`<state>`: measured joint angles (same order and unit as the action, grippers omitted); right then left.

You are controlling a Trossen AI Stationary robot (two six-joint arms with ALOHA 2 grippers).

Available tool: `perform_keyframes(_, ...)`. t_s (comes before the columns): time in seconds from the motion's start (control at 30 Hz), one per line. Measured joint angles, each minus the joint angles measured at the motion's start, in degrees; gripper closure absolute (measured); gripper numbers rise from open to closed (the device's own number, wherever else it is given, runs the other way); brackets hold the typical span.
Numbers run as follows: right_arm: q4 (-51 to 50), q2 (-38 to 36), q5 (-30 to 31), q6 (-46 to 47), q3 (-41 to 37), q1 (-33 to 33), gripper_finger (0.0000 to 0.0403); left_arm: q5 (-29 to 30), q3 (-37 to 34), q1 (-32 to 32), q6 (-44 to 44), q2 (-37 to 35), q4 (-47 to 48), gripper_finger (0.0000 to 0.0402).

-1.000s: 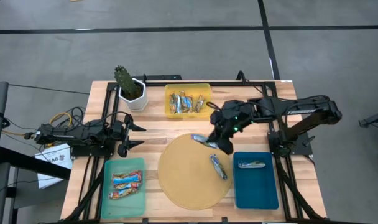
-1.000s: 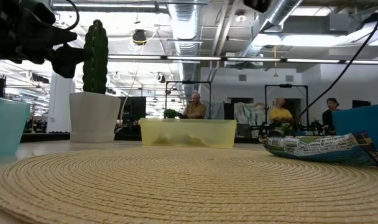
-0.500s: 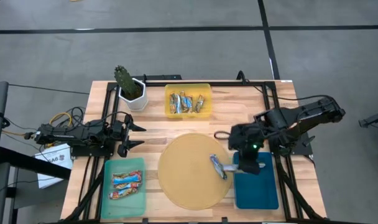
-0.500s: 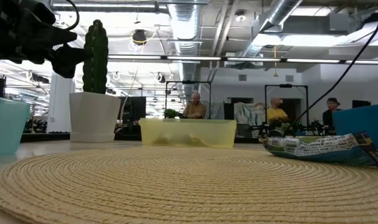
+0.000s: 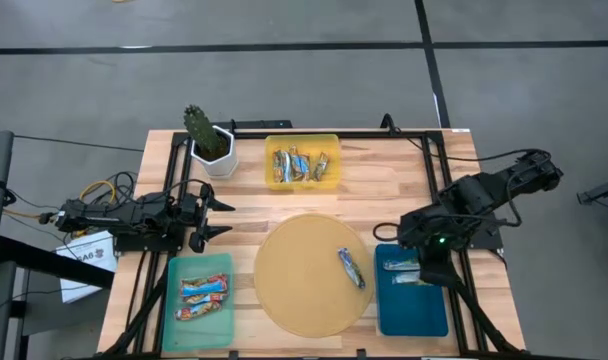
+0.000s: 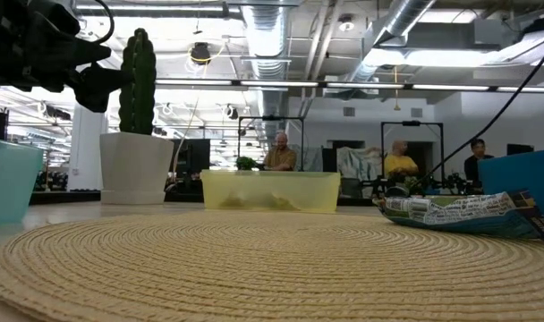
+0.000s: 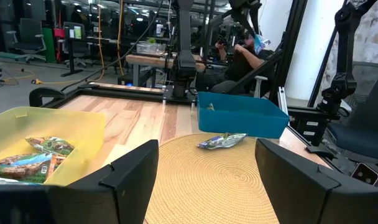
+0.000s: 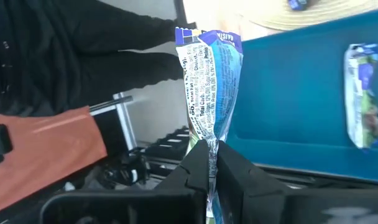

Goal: Pick and place Granola Bars by type
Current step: Put the blue granola bar into the dark blue bin

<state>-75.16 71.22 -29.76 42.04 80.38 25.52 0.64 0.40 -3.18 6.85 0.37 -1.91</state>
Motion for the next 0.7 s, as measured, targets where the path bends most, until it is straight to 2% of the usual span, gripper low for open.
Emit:
perform_keyframes(0.13, -2.91, -1.59, 2.88, -0.51, 0.00, 0.77, 0.0396, -0.01, 0.00, -0.02, 0.00, 0.00, -0.01, 0.0140)
perform_keyframes(0.33, -8.61, -1.98, 11.58, -3.04, -0.50, 2.17, 0.0396, 0.00, -0.01, -0.02, 0.00, 0.00, 0.00, 0.0140)
perform_keyframes(0.47, -8.44, -1.90, 15.24, -3.09, -4.86, 3.06, 0.0396, 0.00, 0.00, -0.02, 0.00, 0.00, 0.00, 0.0140)
perform_keyframes(0.7, -1.51, -1.97, 16.38, -3.02, -15.30, 5.40, 0.0396, 0.00, 0.00, -0.02, 0.00, 0.02, -0.02, 0.0140)
